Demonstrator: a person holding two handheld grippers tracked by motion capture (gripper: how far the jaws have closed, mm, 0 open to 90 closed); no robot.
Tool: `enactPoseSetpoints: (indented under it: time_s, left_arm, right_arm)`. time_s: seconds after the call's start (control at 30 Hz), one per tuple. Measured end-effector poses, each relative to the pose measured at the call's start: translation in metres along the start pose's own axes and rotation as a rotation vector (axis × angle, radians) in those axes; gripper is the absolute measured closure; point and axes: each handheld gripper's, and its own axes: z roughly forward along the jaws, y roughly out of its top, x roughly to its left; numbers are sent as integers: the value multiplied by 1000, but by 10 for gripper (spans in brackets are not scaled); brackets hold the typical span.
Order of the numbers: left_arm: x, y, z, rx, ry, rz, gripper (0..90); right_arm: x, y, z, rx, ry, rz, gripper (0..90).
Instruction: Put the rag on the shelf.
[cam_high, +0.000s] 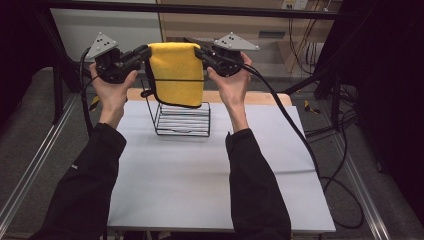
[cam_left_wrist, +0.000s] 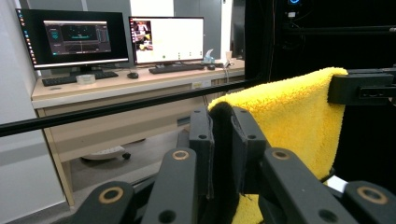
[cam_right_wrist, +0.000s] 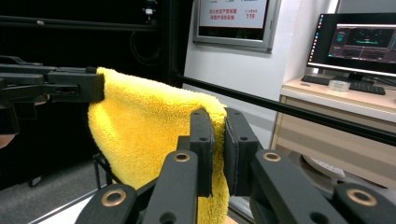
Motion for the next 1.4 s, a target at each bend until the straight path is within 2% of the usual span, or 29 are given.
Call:
enactPoseSetpoints:
  time_s: [0.4,0.43,0.5,0.57,0.73,0.83,0.9,1.23,1.4]
  left_arm:
    - [-4,-8,-14,7,-15,6,798]
    - [-5,-9,-14,9,-28,2,798]
    - [-5,-10,-16,19,-9,9,798]
    - [-7,-12,-17,26,-22,7,797]
    - [-7,-19,-19,33,-17,3,796]
    - [-8,-20,-19,37,-32,-3,796]
    - [-9,-21,-20,42,-27,7,796]
    - [-16,-33,-28,104,-44,-11,783]
    - [-18,-40,-32,146,-50,0,777]
  right_arm:
    - [11,-2,-11,28,24,-35,831]
    - [12,-2,-12,31,25,-33,831]
    - [13,-3,-14,39,26,-37,831]
    - [15,-4,-15,47,28,-47,830]
    - [20,-7,-17,69,29,-63,830]
    - [20,-9,-19,70,34,-49,830]
    - [20,-12,-21,71,35,-49,830]
    - [28,-28,-31,112,61,-42,828]
    - [33,-34,-35,146,71,-55,825]
